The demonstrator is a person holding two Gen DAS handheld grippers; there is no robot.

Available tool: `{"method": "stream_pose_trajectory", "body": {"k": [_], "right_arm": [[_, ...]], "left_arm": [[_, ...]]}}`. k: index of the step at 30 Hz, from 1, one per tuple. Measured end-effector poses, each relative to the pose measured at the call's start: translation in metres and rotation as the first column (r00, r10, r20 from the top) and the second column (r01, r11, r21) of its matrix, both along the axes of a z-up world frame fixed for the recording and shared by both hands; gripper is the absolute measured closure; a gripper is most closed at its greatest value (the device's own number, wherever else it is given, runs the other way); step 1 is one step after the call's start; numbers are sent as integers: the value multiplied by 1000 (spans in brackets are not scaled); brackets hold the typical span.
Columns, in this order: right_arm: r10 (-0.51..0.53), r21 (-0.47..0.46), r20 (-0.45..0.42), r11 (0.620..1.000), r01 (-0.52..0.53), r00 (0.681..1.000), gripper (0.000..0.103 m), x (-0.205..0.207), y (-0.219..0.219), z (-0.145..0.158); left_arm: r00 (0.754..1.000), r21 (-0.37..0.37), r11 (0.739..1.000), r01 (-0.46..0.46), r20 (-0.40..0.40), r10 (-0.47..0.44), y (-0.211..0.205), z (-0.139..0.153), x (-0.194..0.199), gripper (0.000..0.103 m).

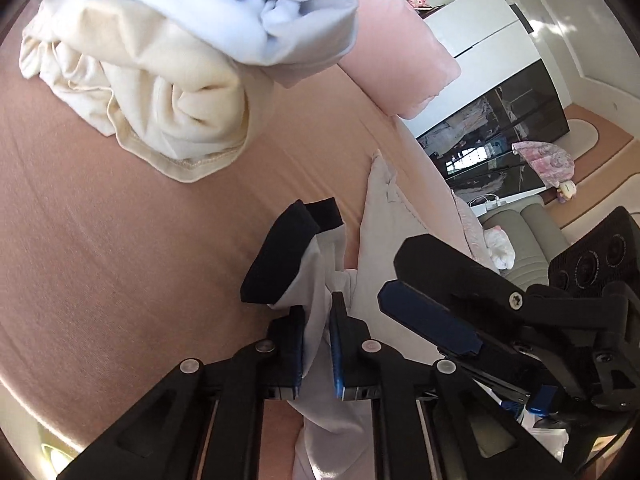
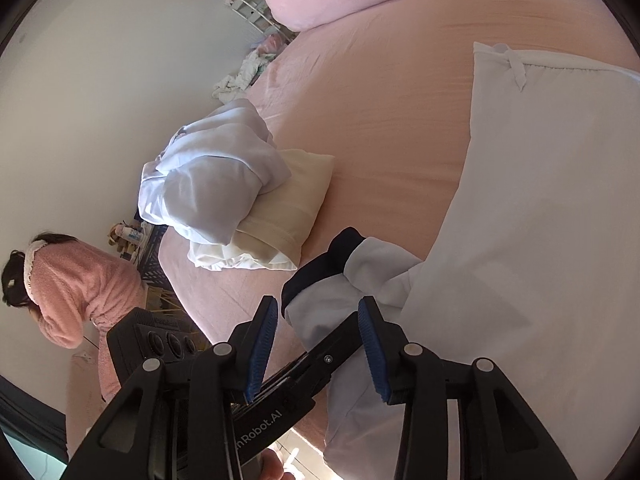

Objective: Fold clothes
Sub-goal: 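Grasp the dark sleeve cuff with the left gripper while the right gripper approaches it, then take the dark cuff with the right gripper and lift it off the shirt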

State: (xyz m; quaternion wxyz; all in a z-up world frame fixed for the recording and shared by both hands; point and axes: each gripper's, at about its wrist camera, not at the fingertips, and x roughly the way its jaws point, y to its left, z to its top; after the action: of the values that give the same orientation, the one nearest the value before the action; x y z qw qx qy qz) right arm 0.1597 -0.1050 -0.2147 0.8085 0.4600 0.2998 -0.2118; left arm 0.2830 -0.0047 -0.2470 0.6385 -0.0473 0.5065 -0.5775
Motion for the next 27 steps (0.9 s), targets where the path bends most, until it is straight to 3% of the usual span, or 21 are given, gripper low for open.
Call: {"method": "stream_pose_trajectory", "body": {"k": [2,6,8,11,13,20,23,25,27], "right_arm": [[28,-12,6,1000,-28,1000,61,3,3,3],[55,-1,-30,998,-55,998,57,11,3,0],[41,-5,-33,999,-42,999,54,11,1,0],[29,2,-19,1000,-29,999,53,8,-2,0],[23,16,-12,1000,-23,1000,53,6,-5,-1],[27,63,1,998,-27,1000,51,-1,-12,-8],[46,41,-10,998,-45,999,51,-1,-9,-8],[48,14,-43,999,-48,998,52,-1,-6,-8],[42,5,-67,999,-42,997,66,-2,-5,-11]], "left_arm": [[992,-9,999,32,123,-31,-2,11,-8,95],[941,-21,995,96,329,-84,-4,28,-26,99],[938,-20,993,120,330,-106,-5,27,-27,99],[962,-46,990,130,249,-114,-5,22,-23,99],[964,-61,988,142,236,-124,-5,21,-24,99],[920,-51,969,242,331,-212,-7,29,-46,99],[919,-39,965,258,319,-233,-10,29,-48,99],[922,-33,965,262,304,-240,-10,28,-46,99],[918,-17,963,269,306,-251,-10,27,-45,99]]}}
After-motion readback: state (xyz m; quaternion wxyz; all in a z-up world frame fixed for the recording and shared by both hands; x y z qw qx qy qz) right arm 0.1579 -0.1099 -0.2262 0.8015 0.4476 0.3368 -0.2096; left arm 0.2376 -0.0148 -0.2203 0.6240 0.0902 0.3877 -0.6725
